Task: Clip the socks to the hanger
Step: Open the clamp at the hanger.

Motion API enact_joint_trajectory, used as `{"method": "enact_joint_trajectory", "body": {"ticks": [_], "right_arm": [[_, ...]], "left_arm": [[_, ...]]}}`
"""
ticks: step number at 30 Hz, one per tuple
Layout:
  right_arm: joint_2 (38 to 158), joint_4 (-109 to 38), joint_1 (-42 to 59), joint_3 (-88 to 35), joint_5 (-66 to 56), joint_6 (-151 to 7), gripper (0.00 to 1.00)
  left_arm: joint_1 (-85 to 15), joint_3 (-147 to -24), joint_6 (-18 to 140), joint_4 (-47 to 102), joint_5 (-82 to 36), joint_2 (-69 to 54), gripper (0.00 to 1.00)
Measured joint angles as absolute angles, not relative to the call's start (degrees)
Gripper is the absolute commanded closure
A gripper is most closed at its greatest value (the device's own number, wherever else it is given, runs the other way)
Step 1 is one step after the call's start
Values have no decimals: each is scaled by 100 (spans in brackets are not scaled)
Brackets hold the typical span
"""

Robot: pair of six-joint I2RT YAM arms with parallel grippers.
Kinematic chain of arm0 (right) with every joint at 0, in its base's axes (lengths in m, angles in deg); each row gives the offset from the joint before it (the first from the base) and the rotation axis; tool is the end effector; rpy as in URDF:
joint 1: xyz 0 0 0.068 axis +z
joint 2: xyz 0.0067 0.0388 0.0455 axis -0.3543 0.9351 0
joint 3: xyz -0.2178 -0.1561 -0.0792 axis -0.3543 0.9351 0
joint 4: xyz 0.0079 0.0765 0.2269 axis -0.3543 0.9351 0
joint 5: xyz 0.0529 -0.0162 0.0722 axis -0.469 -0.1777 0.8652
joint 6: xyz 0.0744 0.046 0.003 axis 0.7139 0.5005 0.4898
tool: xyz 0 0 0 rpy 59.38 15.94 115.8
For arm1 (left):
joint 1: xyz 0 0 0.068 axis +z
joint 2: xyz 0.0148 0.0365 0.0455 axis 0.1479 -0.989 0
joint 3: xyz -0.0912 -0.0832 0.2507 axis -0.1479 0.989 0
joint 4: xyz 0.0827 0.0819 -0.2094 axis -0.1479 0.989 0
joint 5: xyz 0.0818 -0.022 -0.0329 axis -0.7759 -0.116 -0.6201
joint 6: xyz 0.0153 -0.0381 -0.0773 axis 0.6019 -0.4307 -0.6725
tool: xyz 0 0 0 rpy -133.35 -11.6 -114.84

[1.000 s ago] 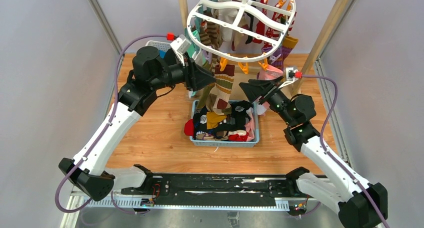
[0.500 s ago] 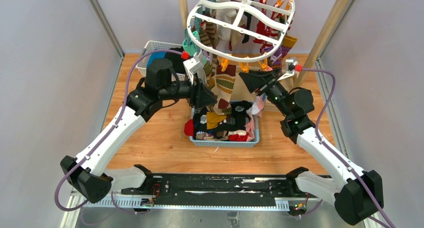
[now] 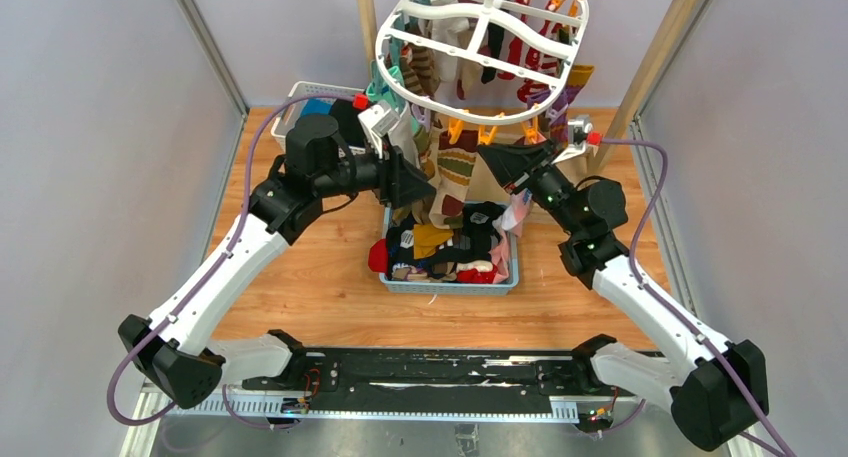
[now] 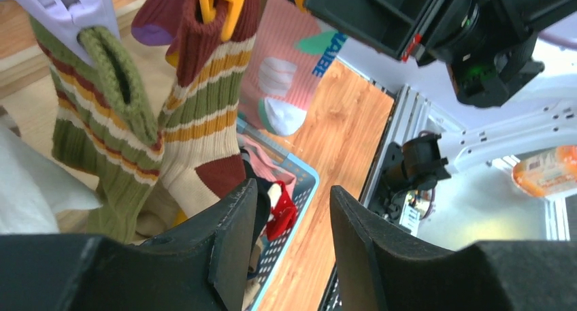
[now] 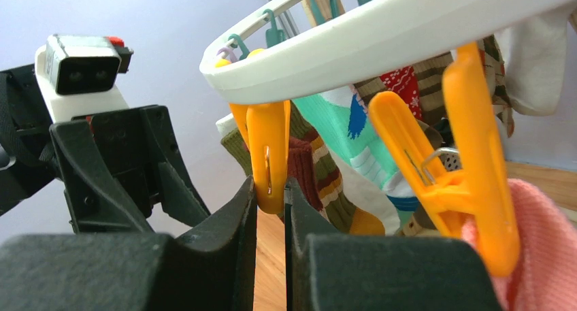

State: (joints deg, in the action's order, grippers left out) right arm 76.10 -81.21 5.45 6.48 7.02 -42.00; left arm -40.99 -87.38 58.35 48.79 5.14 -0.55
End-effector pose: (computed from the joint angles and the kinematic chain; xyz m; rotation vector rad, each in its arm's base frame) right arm 0.2035 0.1288 0.4118 -0.2213 1.1535 1.1595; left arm 0.2007 -0.1820 0.4152 0.7623 1.7557 -1.1343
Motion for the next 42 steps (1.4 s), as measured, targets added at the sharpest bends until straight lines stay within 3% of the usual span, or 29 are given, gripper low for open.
{"method": "enact_joint_trajectory", "body": {"ticks": [16,27,42], "right_arm": [[8099,-7432,2656,-240,-1851,-6053,100],[8604,-7303,3069,-668,-2692,-6637,100],[8681,-7233,3172,-817,-2847,-6792,100]], "left_arm": [[-4099,-9173,4981,4439,-235,-59,38],[-4099,-10246,4795,4085,-819,-555,36],[-4099,-10224,4823,4306,-981,-780,32]]}}
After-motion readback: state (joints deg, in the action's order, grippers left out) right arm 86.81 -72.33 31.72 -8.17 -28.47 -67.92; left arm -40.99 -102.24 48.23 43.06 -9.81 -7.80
